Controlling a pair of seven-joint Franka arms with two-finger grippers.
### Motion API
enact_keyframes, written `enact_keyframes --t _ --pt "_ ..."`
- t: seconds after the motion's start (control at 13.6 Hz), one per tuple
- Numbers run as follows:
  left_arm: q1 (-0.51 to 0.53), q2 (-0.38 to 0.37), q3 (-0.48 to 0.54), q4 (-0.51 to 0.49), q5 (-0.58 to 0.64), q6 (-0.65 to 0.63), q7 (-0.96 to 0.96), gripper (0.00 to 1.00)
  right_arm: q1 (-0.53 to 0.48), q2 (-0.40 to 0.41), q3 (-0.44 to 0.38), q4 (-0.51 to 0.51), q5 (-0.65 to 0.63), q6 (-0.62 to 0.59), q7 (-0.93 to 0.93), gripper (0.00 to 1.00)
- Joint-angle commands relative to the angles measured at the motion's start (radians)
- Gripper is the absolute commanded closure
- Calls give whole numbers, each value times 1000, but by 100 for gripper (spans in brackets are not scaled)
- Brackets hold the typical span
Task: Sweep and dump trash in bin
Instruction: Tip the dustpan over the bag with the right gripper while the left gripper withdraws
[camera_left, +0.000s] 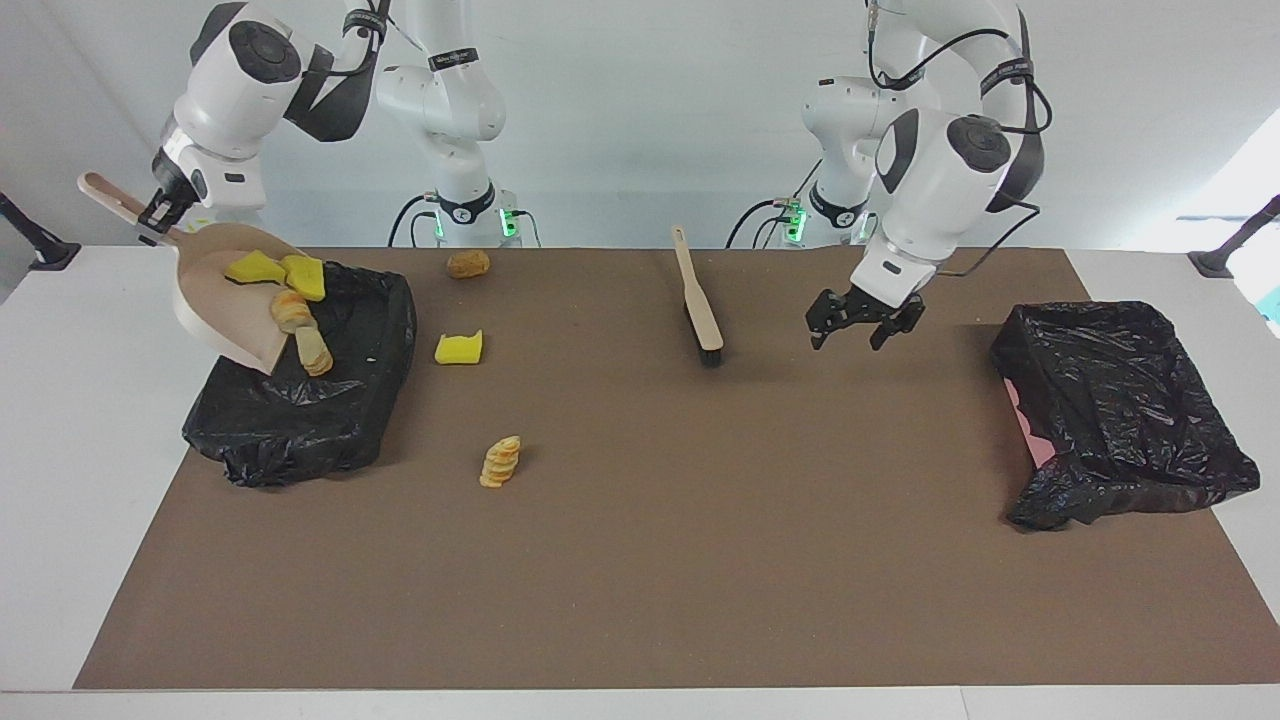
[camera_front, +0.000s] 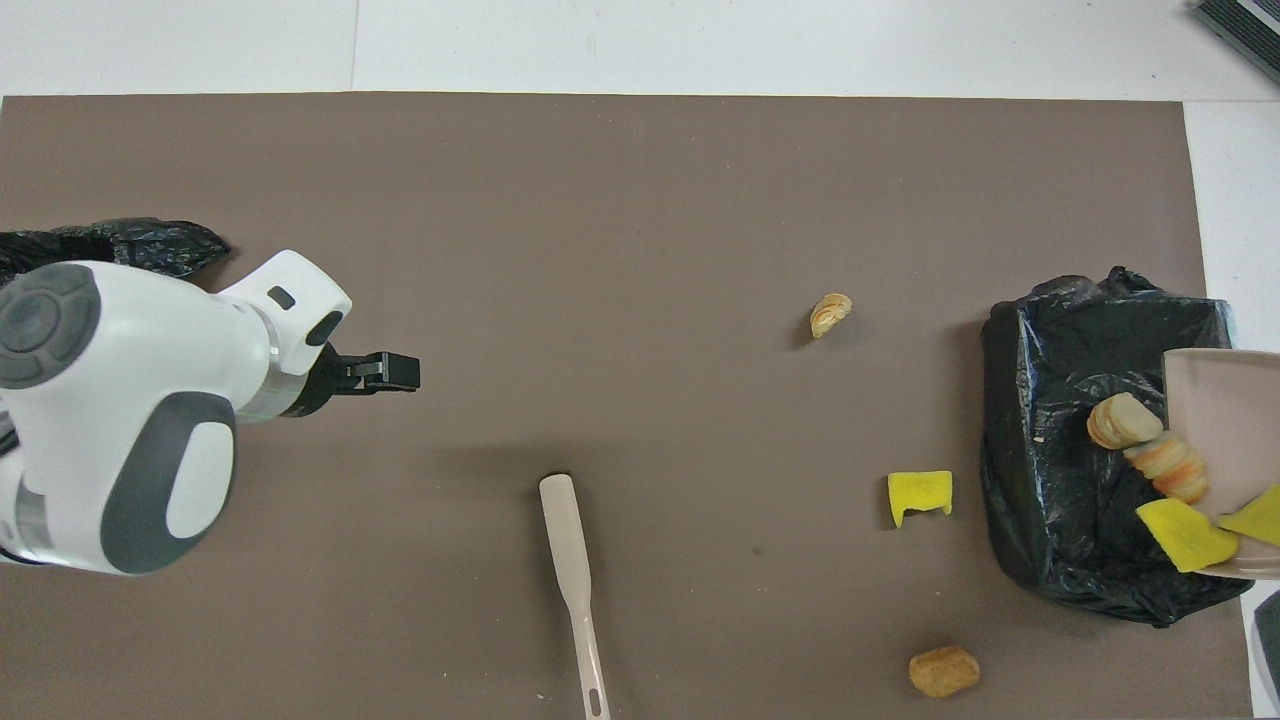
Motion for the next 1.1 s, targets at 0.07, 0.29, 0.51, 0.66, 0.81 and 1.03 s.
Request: enact_keyframes --t 0.07,0.29,0.51,0.66,0.81,1.03 --pt "91 62 -13 152 77 -68 166 0 19 -80 10 -79 -90 30 59 100" --pt "140 61 -11 212 119 -112 215 0 47 -73 11 -53 -151 29 59 100" --pt "185 59 -5 274 118 -192 200 0 76 -77 25 -51 -213 21 62 100" --pt "211 61 -4 330 118 -284 163 0 87 -80 27 -52 -260 21 135 100" --pt "214 59 -4 372 118 -358 119 0 110 -96 27 -62 -267 15 198 100" --pt "213 48 -4 401 130 -413 125 0 151 -83 28 -86 -316 -42 407 100"
